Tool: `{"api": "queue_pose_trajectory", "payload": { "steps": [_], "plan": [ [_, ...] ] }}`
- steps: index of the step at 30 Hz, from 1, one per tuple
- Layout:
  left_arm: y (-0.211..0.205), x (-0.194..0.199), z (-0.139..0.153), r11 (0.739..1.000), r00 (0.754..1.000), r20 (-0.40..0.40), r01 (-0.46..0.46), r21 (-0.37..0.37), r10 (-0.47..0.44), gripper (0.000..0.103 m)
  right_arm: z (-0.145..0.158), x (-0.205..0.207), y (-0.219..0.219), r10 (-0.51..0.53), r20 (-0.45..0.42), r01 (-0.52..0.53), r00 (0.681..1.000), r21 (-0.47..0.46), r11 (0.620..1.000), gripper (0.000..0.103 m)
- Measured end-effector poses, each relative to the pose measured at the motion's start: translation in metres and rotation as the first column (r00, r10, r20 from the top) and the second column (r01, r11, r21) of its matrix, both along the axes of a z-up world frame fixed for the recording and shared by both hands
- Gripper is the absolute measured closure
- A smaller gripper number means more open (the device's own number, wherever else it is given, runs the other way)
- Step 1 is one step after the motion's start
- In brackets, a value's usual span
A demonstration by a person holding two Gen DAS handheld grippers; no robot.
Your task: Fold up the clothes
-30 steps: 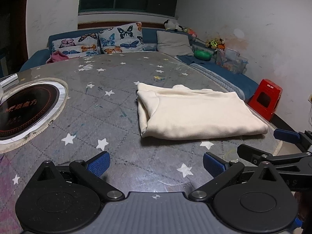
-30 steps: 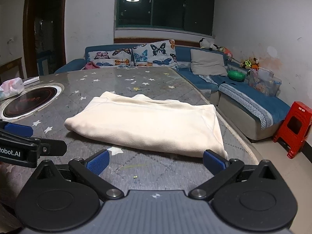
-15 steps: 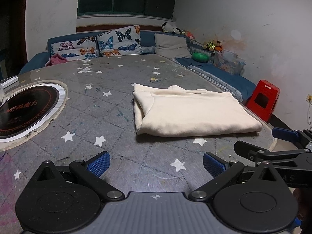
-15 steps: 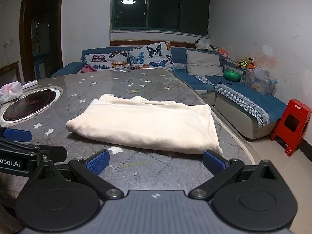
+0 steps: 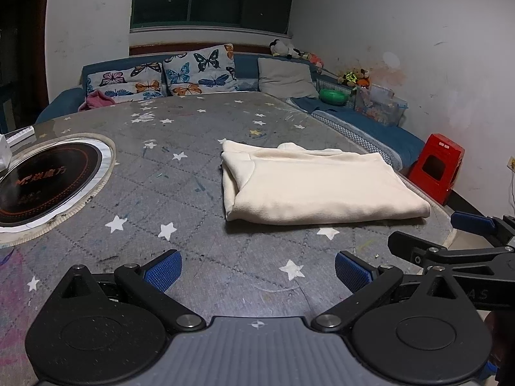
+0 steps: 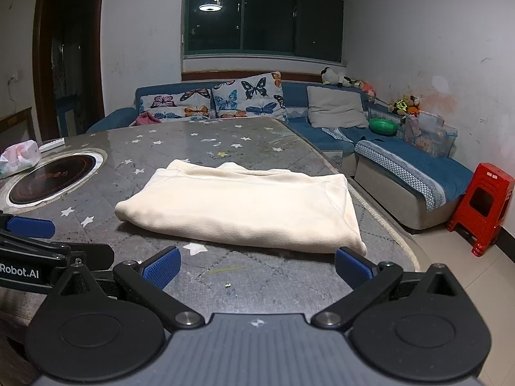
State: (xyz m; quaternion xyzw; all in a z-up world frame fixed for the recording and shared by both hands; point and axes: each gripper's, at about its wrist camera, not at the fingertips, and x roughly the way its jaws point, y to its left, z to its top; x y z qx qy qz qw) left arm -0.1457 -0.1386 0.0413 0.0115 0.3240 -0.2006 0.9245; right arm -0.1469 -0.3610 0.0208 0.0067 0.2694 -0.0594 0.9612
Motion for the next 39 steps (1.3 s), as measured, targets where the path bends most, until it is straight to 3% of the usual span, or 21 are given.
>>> {"api": "queue_pose_trajectory", "payload": {
  "steps": [39],
  "plan": [
    [-0.001,0.009,-0.002,1.000,1.000,-0.017,-0.002,0.010,0.003,0.000,0.001,0.008,-0.001,-0.001,-0.012,0.001,1.000,0.005,1.000,0.000]
  ]
}}
